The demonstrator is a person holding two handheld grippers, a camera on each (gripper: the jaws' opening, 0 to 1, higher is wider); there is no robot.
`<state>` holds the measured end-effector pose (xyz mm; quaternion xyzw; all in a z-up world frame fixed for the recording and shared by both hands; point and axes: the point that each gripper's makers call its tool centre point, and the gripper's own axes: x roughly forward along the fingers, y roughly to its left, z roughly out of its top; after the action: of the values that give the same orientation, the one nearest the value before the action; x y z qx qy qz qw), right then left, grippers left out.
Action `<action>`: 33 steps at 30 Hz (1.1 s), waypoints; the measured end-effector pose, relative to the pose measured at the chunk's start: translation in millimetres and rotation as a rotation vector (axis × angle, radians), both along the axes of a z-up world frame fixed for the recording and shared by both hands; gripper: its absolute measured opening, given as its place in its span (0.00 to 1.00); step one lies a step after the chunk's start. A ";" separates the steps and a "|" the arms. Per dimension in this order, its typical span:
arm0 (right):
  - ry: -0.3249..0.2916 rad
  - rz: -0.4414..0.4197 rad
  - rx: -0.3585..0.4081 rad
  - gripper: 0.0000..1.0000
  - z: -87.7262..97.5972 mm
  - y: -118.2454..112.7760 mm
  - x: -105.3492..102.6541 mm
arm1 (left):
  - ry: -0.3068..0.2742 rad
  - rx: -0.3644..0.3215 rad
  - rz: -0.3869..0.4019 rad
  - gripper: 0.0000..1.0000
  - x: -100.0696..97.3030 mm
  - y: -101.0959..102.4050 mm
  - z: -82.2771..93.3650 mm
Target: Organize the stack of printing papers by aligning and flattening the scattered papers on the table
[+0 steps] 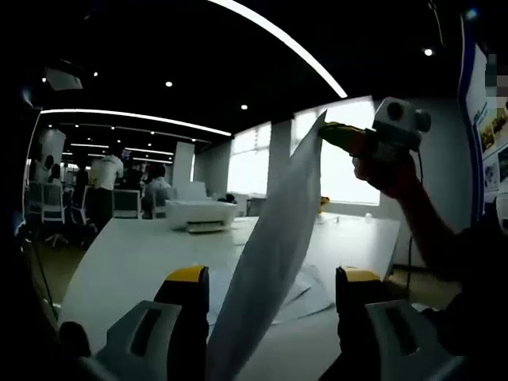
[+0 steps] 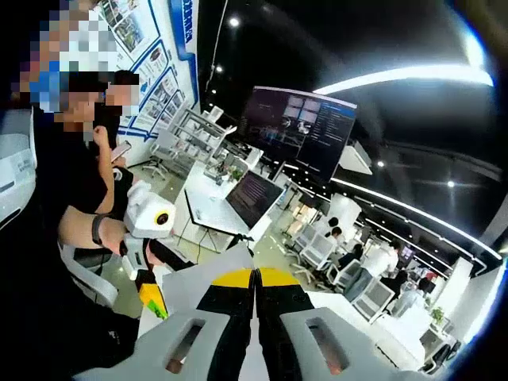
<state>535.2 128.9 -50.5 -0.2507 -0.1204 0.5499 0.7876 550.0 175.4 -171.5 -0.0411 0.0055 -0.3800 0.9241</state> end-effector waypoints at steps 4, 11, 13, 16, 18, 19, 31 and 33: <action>-0.009 0.001 0.011 0.00 3.7 2.1 1.2 | 0.003 -0.001 -0.017 0.59 -0.8 -3.1 -0.4; -0.027 0.009 0.012 0.00 4.0 12.5 -0.7 | 0.001 0.006 -0.033 0.50 -0.9 -8.4 -2.8; -0.034 0.012 0.008 0.00 3.0 15.0 -2.1 | 0.004 0.005 -0.040 0.49 -1.5 -10.7 -3.6; -0.045 0.020 0.006 0.00 2.5 19.4 -4.4 | 0.004 0.003 -0.050 0.48 -2.4 -14.4 -3.0; -0.046 0.025 0.010 0.00 3.1 22.6 -5.1 | 0.002 0.004 -0.053 0.47 -2.8 -16.0 -2.5; -0.048 0.026 0.012 0.00 3.7 24.5 -5.4 | 0.000 0.005 -0.055 0.47 -3.0 -16.8 -2.1; -0.102 0.070 -0.013 0.00 8.9 63.5 -15.9 | -0.006 0.004 -0.079 0.47 -1.5 -25.2 -0.3; -0.106 0.081 -0.016 0.00 8.6 71.5 -19.3 | -0.009 -0.003 -0.074 0.47 -0.8 -23.3 0.7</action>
<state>515.9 200.4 -41.9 -0.2805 -0.1677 0.5683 0.7551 549.3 152.1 -170.7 -0.0405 0.0023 -0.4140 0.9094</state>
